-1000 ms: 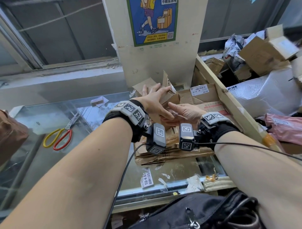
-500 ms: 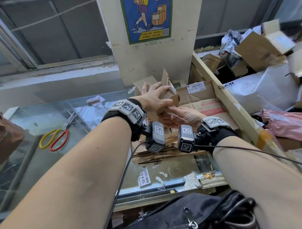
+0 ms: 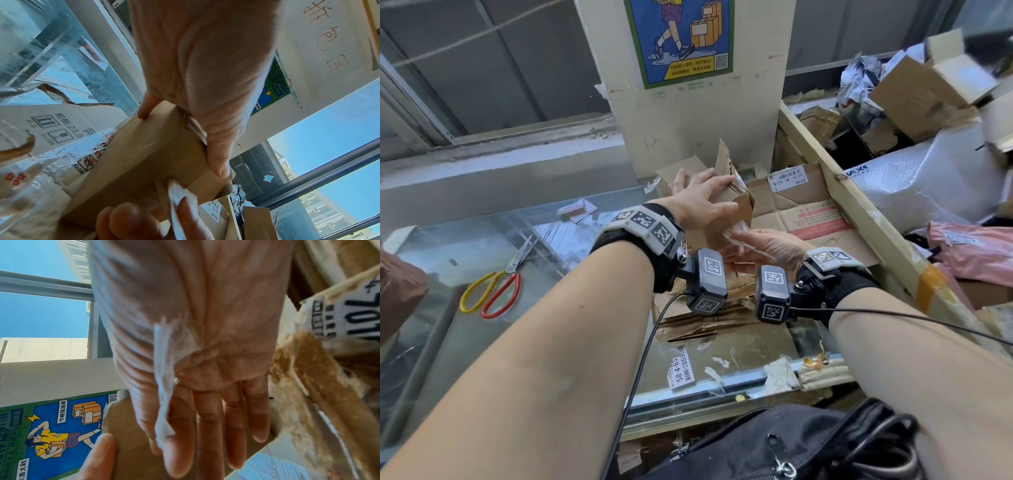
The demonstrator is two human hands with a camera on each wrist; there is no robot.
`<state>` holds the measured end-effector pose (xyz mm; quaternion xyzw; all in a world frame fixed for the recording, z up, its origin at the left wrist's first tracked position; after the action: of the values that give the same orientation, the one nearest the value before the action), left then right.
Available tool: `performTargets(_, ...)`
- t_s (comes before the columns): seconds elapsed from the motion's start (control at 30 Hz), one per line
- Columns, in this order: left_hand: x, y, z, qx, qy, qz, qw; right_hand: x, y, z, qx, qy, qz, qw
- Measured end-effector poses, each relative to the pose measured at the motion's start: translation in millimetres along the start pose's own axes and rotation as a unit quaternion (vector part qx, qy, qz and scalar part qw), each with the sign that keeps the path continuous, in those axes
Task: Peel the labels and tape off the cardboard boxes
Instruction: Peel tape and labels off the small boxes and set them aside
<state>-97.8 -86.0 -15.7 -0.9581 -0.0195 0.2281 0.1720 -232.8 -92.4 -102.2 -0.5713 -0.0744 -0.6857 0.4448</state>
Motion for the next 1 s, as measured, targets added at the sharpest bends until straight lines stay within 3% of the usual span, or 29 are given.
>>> performTargets(1.0, 0, 2, 0, 0.006, 0.01, -0.005, 1.0, -6, -14, 1, -0.044, 0.001, 0.026, 0.999)
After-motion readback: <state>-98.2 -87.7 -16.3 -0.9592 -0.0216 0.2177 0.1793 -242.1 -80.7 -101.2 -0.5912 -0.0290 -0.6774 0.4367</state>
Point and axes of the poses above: each hand's wrist, its own y-axis towards the middle knuckle, its own z-axis out of the palm, x = y × z, the point moved 4 cm from there along y, towards the middle knuckle, and after that the axes turned 4 degrees about x, right-handed, at the moved point
